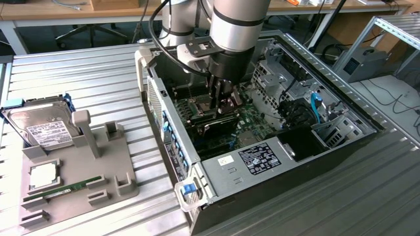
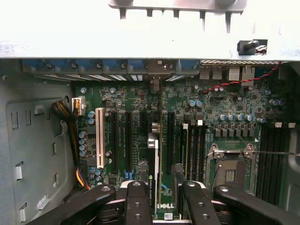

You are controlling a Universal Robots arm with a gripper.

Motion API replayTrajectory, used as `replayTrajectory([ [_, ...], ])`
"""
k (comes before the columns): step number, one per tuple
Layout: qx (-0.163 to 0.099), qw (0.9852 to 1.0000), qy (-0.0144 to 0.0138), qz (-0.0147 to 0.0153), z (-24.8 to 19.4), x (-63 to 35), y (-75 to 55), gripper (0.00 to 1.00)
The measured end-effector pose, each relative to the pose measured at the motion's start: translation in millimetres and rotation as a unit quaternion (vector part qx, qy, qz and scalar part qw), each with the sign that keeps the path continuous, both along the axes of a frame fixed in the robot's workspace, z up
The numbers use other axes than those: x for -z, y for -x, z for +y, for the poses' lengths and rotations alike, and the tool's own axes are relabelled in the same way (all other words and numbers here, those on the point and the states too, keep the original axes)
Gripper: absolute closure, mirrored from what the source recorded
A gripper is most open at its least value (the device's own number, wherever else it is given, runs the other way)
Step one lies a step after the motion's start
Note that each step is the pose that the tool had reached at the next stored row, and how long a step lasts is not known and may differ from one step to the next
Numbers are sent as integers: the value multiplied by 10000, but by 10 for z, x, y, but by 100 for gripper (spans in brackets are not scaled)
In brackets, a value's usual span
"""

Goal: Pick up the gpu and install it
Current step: 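Press down on the gpu until it lock into place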

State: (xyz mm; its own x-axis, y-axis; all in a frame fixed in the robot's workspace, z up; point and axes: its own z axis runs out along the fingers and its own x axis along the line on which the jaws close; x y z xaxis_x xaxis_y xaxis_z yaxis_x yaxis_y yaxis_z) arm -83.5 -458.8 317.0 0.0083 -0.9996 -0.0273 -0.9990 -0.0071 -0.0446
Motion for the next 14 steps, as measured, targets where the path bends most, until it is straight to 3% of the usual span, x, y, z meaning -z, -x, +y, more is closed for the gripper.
replayTrajectory([
  [7, 0, 10000, 0, 0, 0, 0, 0, 68],
  [8, 0, 10000, 0, 0, 0, 0, 0, 75],
  [9, 0, 10000, 0, 0, 0, 0, 0, 75],
  [11, 0, 10000, 0, 0, 0, 0, 0, 89],
  [14, 0, 10000, 0, 0, 0, 0, 0, 89],
])
